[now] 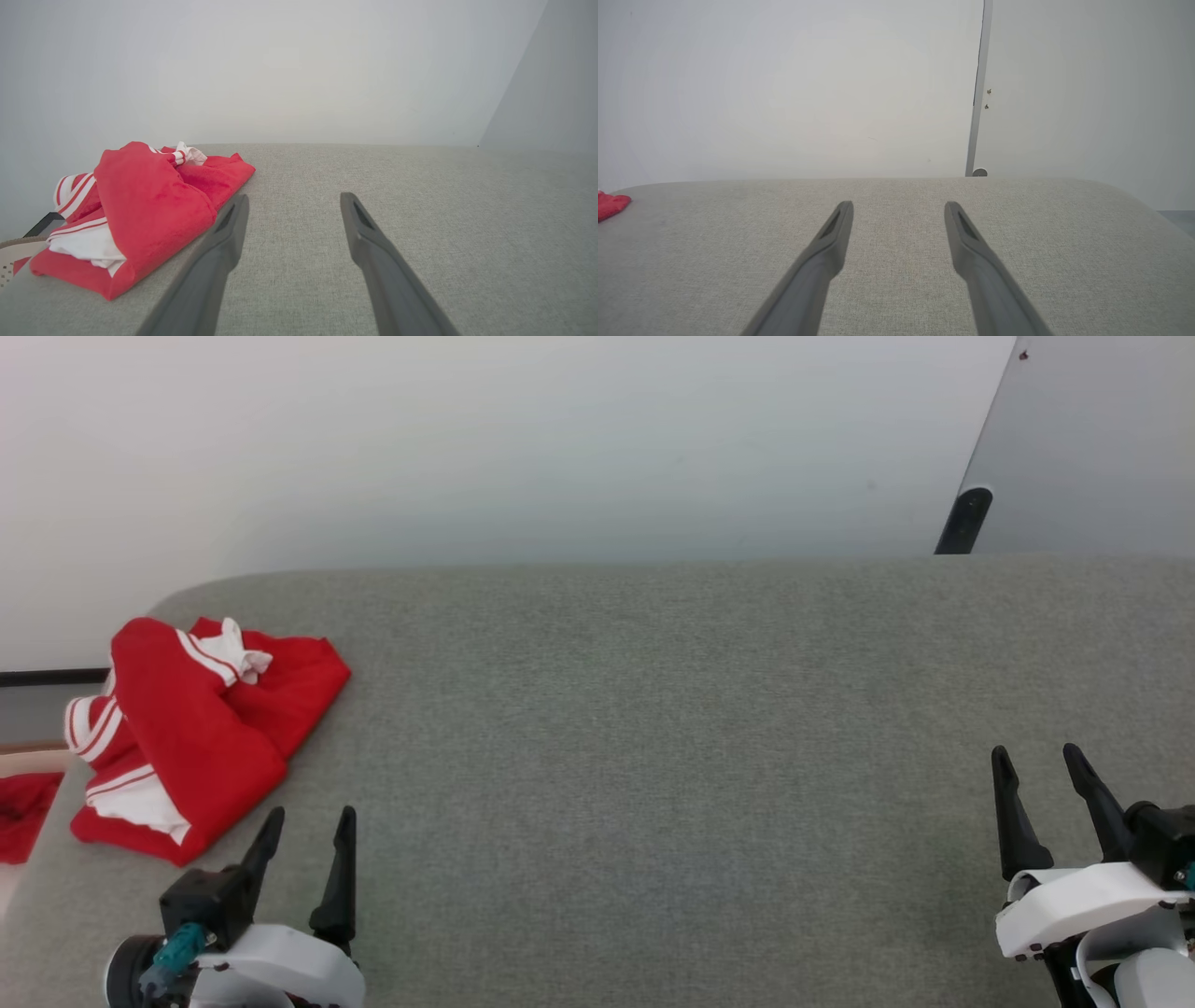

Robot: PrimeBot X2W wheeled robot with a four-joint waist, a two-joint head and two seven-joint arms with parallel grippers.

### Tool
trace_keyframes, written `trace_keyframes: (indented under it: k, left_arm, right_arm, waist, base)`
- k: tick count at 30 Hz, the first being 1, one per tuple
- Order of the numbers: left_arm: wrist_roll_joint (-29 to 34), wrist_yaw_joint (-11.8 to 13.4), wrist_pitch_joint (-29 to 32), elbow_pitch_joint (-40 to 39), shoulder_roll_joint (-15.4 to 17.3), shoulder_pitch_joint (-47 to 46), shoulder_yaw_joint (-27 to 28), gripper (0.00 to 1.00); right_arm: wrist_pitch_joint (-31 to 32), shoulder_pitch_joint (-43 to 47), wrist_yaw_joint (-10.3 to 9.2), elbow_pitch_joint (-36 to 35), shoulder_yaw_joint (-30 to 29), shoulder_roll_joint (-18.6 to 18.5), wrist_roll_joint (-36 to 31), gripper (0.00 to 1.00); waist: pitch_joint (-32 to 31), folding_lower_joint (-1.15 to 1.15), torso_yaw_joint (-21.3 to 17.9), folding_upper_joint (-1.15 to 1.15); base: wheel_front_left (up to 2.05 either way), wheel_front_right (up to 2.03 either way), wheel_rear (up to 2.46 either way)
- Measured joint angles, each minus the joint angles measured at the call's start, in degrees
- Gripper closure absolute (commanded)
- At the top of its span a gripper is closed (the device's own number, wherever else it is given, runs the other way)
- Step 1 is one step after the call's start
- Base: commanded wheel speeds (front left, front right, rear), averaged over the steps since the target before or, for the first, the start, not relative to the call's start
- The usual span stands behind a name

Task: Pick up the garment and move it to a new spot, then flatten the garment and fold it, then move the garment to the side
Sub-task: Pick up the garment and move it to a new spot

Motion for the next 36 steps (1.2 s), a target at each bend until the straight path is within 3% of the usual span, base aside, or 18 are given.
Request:
trace_keyframes:
  k: [14, 29, 36]
  left_arm:
    - [-2.0, 0.0, 0.0, 0.8, -0.3, 0.8, 0.7, 0.00]
    - [-2.1, 0.3, 0.0, -0.5, -0.4, 3.9, 2.3, 0.00]
    - [-3.9, 1.2, 0.0, -3.6, -1.3, 6.6, 5.7, 0.00]
  right_arm:
    - [-0.2, 0.8, 0.00, 0.1, 3.5, 0.4, 2.6, 0.00]
    - [-0.3, 0.9, 0.00, 1.3, 8.8, 0.8, 2.9, 0.00]
    - [-0.3, -3.2, 0.01, 2.5, 13.2, 1.2, 3.4, 0.00]
  waist:
    - [-1.0, 0.00, 6.4, 0.00]
    - [-2.2, 0.00, 20.9, 0.00]
    - [-1.7, 0.00, 26.8, 0.00]
  base:
    - [0.00, 0.00, 0.00]
    - [0.00, 0.00, 0.00]
    - [0.00, 0.00, 0.00]
